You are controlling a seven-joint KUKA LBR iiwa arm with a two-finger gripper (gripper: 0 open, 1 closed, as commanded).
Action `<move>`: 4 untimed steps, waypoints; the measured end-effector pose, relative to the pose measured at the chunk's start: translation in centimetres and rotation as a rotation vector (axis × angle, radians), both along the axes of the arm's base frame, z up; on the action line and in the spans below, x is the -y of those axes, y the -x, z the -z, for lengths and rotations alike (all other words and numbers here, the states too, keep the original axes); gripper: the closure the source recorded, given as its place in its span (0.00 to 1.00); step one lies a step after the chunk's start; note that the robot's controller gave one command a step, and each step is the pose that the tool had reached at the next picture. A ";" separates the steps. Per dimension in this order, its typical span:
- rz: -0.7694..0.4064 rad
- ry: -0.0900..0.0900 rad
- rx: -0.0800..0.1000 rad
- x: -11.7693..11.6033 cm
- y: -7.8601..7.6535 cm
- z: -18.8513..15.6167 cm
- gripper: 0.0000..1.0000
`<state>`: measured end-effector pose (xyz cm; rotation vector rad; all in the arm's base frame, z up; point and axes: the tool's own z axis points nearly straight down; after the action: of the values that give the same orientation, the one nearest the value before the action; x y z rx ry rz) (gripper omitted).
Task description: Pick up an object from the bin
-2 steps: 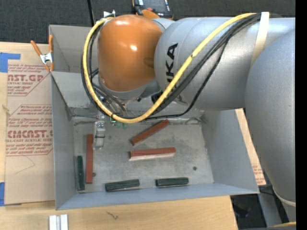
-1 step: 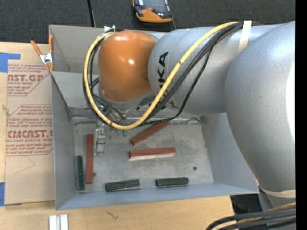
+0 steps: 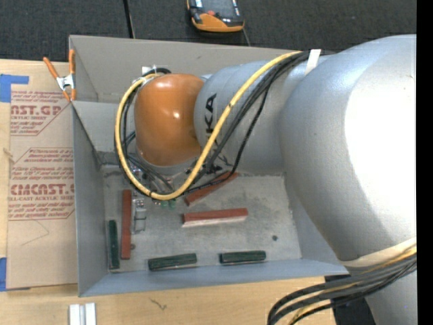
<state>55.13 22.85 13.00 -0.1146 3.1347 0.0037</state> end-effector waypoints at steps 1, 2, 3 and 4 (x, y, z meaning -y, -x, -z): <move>0.075 0.000 -0.004 -1.8 -2.3 6.0 1.00; 0.075 0.000 -0.004 -1.8 -2.3 6.0 1.00; -0.008 0.004 -0.007 -1.7 -1.9 0.6 1.00; -0.104 0.001 -0.002 3.3 -0.5 -10.0 1.00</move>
Offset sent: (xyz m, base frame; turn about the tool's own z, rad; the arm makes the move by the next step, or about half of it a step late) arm 0.0000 0.0000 0.0000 0.0000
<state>55.61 19.58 23.00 -0.2782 3.1269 0.0024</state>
